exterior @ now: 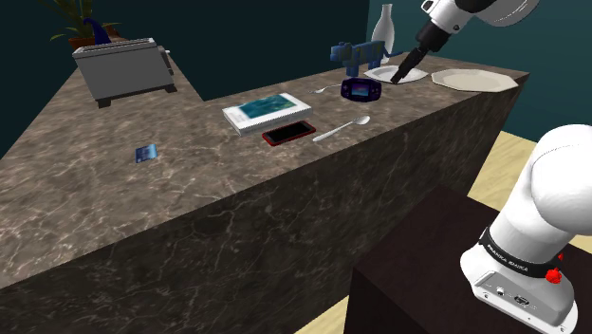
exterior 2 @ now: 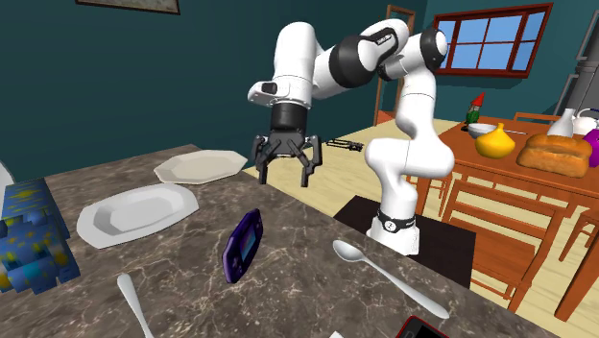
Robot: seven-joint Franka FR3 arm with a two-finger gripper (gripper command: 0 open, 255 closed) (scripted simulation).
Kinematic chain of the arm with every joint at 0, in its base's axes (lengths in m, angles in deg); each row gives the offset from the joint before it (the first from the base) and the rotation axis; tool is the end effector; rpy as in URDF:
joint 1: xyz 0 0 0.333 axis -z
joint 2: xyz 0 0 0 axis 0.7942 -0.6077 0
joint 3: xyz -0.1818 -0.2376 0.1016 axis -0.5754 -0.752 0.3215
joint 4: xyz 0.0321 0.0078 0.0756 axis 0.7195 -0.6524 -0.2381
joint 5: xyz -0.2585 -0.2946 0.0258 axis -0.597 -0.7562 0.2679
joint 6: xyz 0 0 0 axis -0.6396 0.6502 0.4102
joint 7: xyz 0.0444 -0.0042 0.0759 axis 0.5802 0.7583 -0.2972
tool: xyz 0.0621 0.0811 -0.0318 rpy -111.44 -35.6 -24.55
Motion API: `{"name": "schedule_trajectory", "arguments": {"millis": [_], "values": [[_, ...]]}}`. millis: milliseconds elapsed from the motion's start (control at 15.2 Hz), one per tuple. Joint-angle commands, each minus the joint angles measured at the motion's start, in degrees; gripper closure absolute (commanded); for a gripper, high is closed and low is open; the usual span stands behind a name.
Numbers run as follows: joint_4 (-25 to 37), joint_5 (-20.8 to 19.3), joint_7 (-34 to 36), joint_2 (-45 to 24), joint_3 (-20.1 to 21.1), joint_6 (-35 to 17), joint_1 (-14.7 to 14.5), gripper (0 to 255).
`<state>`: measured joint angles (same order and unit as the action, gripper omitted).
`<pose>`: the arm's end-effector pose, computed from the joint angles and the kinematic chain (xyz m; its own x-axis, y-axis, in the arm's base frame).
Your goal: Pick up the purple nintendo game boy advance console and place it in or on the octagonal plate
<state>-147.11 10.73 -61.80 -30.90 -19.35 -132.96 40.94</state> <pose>0.3645 -0.1747 0.5158 0.8435 0.2031 0.4973 0.2836 -0.9546 -0.0912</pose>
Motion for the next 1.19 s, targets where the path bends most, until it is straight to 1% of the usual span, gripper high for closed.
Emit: {"name": "schedule_trajectory", "arguments": {"millis": [0, 66, 132, 594, 660, 1122], "values": [[0.9, 2.9, -6.6, -1.6, -5.1, -5.4, -4.6, 0], [1.8, 4.5, -10.0, -2.3, -8.1, -7.5, -7.4, 0], [2.4, 5.5, -11.9, -2.7, -9.8, -8.5, -9.1, 0], [1.3, 7.9, -13.6, -6.6, -12.9, -14.2, -13.6, 0], [1.3, 8.2, -13.8, -7.0, -13.2, -14.6, -14.0, 0], [1.3, 8.2, -13.8, -7.0, -13.2, -14.6, -14.0, 0]]}}
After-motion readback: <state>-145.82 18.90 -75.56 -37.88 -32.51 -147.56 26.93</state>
